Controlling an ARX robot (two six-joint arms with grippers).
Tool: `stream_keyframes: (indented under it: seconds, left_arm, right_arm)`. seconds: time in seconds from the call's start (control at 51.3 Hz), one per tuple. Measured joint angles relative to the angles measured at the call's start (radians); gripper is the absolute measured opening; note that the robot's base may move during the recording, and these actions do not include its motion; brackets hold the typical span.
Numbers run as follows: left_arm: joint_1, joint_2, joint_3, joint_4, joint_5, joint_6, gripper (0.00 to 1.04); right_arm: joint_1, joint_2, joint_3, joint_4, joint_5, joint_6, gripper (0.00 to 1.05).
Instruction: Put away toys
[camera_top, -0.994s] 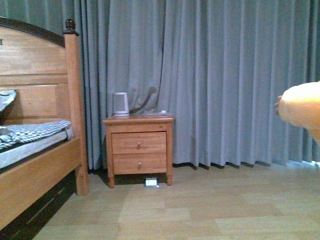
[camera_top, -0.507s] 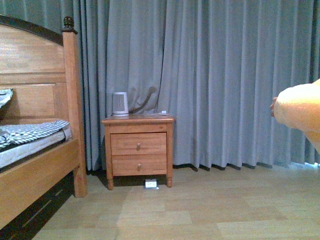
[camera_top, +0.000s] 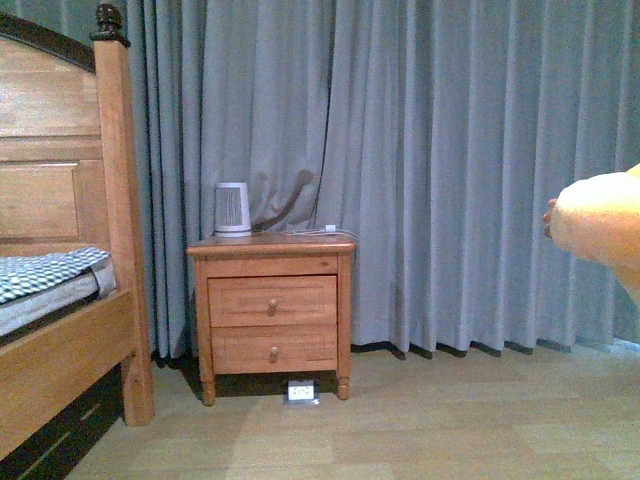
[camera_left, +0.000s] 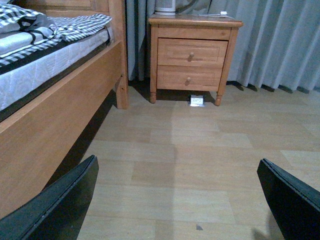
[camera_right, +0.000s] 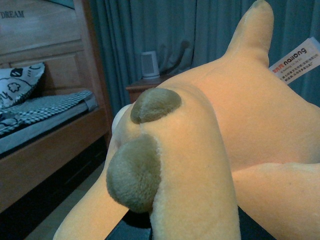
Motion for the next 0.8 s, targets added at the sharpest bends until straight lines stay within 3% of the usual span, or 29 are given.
stream_keyframes:
  seconds: [0.799]
  left_arm:
    - [0.000, 0.000, 0.000, 0.000, 0.001, 0.000, 0.99]
  right_arm:
    - [0.000, 0.000, 0.000, 0.000, -0.001, 0.000, 0.17]
